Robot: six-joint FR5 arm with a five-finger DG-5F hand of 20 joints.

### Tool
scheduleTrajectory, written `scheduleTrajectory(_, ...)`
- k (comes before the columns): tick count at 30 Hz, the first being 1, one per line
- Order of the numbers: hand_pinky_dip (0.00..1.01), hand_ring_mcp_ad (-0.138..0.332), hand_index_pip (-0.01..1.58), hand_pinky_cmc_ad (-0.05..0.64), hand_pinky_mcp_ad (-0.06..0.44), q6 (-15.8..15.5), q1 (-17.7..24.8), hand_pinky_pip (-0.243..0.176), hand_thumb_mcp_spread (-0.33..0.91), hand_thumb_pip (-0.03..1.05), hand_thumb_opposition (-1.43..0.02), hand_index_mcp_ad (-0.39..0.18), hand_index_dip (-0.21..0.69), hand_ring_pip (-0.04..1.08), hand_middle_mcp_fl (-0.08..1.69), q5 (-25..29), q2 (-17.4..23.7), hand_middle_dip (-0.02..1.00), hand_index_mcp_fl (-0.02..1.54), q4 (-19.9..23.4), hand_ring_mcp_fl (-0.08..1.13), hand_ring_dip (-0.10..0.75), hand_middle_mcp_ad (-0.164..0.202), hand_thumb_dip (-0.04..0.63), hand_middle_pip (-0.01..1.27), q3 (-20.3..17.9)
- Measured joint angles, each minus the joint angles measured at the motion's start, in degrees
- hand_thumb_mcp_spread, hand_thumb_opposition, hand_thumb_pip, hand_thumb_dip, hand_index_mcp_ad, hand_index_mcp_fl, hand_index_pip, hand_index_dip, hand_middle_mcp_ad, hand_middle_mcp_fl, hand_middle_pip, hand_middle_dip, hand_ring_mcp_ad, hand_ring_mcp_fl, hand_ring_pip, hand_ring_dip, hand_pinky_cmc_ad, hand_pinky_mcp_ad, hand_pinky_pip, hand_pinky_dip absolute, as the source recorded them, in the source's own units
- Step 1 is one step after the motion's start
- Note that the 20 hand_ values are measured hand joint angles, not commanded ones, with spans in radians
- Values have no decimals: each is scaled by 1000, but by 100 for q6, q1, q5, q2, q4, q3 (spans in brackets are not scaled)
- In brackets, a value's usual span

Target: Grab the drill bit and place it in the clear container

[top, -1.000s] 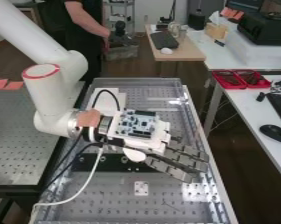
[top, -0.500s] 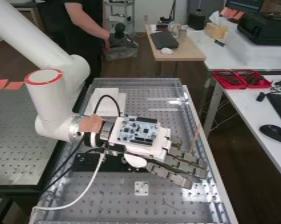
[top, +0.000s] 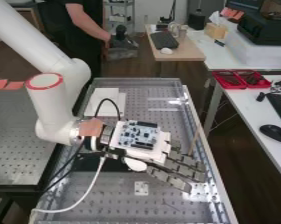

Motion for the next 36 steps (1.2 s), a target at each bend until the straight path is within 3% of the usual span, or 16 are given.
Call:
scheduleTrajectory(10,180,145,1281,215,178,-31,-42,-91,417,614,-908,-87,58,87,122,-20,-88,126,456,14,16,-54,126,269,138,93)
scheduleTrajectory(19,180,145,1375,215,178,-20,-53,-91,471,583,-915,-127,63,99,129,-14,-109,126,588,-9,12,-54,106,269,140,143)
scheduleTrajectory(25,180,147,1379,213,175,7,-38,-91,494,581,-937,-134,79,96,148,-73,-109,126,586,-23,14,-54,110,269,140,142)
scheduleTrajectory(36,180,147,1267,215,166,-11,-31,-91,487,581,-932,-133,70,96,148,-54,-48,126,443,-21,14,-54,110,269,140,91)
